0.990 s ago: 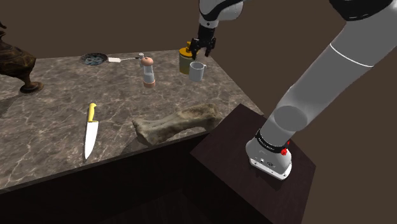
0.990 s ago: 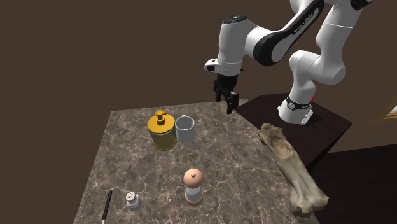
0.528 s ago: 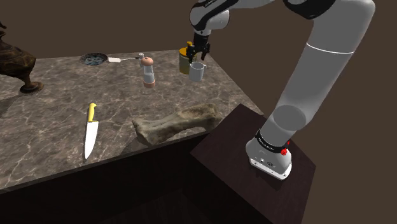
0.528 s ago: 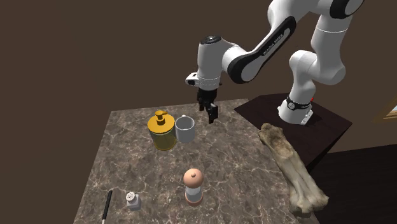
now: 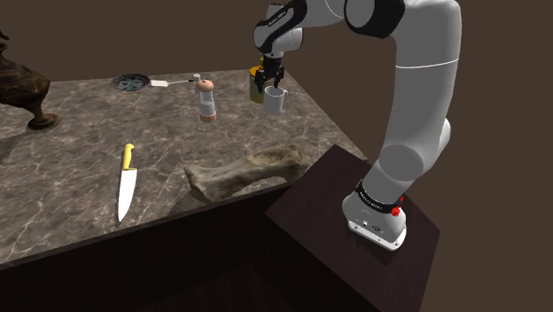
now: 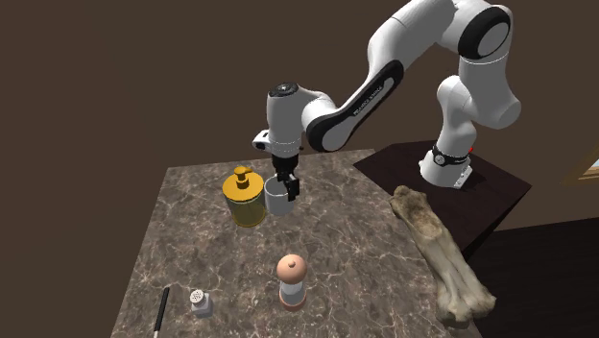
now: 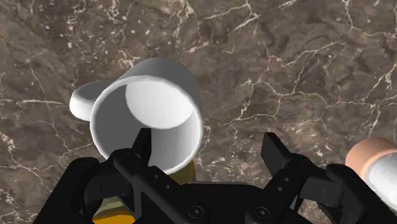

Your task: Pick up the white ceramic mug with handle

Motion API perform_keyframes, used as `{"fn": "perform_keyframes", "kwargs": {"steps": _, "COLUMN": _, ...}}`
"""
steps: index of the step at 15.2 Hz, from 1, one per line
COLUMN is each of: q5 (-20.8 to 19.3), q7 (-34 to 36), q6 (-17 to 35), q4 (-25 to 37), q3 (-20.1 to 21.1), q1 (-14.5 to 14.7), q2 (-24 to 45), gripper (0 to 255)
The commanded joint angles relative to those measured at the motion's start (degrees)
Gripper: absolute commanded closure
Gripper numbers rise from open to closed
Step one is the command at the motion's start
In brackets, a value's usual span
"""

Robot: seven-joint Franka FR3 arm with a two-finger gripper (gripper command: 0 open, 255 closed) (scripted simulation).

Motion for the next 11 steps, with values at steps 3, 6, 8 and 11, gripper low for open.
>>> {"fn": "perform_keyframes", "kwargs": {"steps": 3, "q5": 0.55, "q7": -0.66, "q6": 2.05, "q4": 0.74, "q3": 0.26, "q1": -0.55, "q2": 2.88, "gripper": 0}}
{"fn": "perform_keyframes", "kwargs": {"steps": 6, "q5": 0.95, "q7": -0.91, "q6": 3.74, "q4": 0.51, "q3": 0.52, "q1": -0.73, "q2": 4.35, "gripper": 0}}
{"fn": "perform_keyframes", "kwargs": {"steps": 8, "q5": 1.16, "q7": -1.04, "q6": 4.6, "q4": 0.45, "q3": 0.67, "q1": -0.84, "q2": 5.16, "gripper": 0}}
{"fn": "perform_keyframes", "kwargs": {"steps": 11, "q5": 1.15, "q7": -1.01, "q6": 4.58, "q4": 0.43, "q3": 0.67, "q1": -0.81, "q2": 5.13, "gripper": 255}}
